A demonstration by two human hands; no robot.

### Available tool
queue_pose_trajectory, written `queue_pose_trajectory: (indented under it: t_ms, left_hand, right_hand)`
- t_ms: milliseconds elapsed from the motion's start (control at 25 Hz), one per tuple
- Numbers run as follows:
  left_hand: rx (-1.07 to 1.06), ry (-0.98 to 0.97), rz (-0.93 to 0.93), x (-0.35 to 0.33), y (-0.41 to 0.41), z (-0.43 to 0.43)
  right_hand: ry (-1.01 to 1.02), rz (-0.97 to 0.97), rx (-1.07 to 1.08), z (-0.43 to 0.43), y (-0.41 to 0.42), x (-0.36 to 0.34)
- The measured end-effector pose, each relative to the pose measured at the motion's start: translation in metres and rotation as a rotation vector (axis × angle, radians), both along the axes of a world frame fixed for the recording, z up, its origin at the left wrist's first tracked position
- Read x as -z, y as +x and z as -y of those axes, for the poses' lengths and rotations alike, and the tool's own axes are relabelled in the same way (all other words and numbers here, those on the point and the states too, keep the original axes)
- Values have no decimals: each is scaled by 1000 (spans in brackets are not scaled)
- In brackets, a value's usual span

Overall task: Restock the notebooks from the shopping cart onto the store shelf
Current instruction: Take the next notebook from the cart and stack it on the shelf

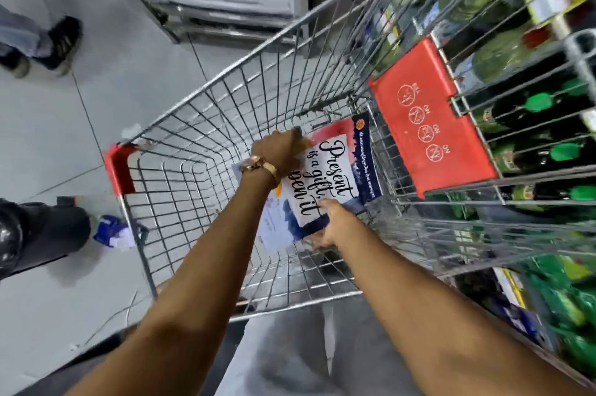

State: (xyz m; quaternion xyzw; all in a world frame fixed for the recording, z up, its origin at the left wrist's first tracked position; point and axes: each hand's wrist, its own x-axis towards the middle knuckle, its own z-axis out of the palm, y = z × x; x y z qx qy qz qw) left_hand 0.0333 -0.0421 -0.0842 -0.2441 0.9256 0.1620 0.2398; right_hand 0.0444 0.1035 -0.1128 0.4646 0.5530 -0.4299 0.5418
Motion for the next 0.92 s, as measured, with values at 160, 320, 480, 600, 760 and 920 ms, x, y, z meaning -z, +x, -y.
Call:
queue_pose_trajectory:
  t_ms: [160,320,480,600,760,920]
  left_hand:
    - [-47,-68,-171,-90,12,-8]
    - [-140,-33,-374,-167,25,-21]
    - [-245,167,-740,-202,38,-45]
    - [-313,480,-932,-219,35,-74]
    - [-288,779,-1110,-271,20,-130]
    - [-149,1075,-1249,-335,2,-188]
  right_hand:
    - [-175,-90,6,-20,-11,-74]
    - [-320,-299,-32,-58,-19,-151]
    - [-233,-835,-101,-101,-15,-202]
    - [-104,-1287,-132,-139,-13,-244]
    - [17,-1703,1,-194,-9,-307]
    - [5,-1957,290,-248,-2,-378]
